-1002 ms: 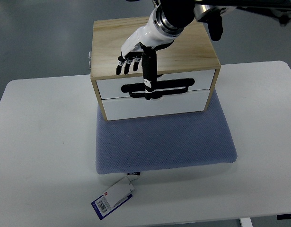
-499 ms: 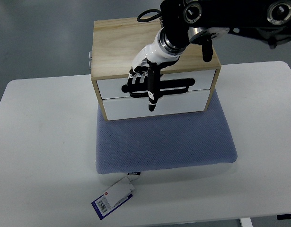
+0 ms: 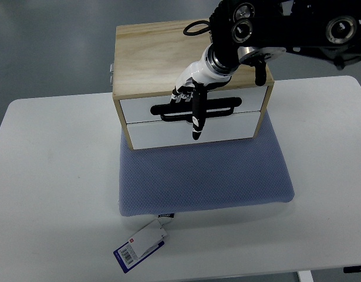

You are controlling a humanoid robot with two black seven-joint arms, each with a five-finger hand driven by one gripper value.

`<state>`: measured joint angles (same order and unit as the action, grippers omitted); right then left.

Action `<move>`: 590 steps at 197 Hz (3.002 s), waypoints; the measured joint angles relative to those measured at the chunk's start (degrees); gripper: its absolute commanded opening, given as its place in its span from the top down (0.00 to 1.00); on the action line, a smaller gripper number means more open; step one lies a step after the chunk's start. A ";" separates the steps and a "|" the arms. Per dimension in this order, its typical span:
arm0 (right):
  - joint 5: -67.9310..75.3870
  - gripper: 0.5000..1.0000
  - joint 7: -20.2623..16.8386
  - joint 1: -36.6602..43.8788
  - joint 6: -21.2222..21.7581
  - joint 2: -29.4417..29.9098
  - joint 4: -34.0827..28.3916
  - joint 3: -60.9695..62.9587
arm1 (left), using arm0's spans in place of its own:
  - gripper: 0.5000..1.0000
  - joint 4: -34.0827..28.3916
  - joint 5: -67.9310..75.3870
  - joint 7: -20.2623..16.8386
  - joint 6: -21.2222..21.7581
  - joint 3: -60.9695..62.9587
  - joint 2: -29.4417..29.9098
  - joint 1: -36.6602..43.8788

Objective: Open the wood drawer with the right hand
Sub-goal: 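Hook the right hand fingers around the upper drawer handle, then pull the upper drawer toward the robot with the right hand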

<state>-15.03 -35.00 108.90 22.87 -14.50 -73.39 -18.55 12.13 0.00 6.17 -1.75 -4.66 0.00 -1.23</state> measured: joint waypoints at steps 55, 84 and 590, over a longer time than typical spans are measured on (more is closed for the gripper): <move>-0.02 0.11 0.00 -0.89 0.10 -0.20 0.22 -0.48 | 0.00 0.00 0.00 0.00 0.00 0.00 0.00 0.00; -0.22 0.11 0.00 -1.81 0.21 -0.32 0.50 -0.61 | 0.00 0.00 0.00 0.00 0.00 0.00 0.00 0.00; 4.34 0.11 0.10 -1.07 11.60 -5.55 -11.08 1.38 | 0.00 -0.09 -0.09 -0.02 -0.01 -0.09 0.00 0.09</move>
<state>-10.69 -34.90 107.83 34.47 -20.05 -84.47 -17.17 12.04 -0.09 6.14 -1.76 -4.75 0.00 -1.14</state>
